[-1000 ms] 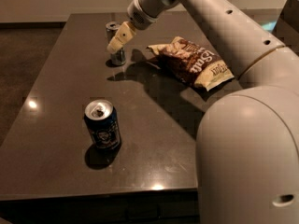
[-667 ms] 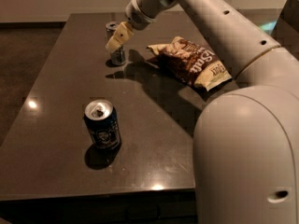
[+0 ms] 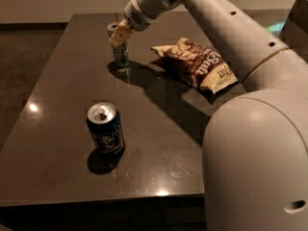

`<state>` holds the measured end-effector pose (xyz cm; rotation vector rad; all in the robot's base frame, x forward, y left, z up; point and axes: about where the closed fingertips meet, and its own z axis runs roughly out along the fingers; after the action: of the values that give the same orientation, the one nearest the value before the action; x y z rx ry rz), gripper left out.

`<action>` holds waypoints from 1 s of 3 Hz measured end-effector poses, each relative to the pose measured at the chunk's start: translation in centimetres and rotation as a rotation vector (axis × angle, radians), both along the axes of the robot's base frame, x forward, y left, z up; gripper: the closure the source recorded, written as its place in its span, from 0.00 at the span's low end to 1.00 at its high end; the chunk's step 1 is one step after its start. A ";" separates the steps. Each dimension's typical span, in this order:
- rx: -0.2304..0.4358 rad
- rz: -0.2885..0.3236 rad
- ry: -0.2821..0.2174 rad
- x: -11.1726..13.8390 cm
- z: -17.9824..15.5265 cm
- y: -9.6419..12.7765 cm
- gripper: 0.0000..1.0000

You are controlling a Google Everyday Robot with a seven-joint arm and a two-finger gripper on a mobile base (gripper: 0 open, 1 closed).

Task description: Move redbull can near pepsi can

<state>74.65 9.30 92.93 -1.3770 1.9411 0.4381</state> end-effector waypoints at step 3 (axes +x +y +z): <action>0.023 0.169 -0.026 -9.8 3.6 -3.4 1.00</action>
Offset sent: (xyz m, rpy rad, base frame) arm -0.0885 -0.0312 0.0449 0.0491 -0.0501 0.1567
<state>64.82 5.89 96.51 -1.5309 1.8002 0.5185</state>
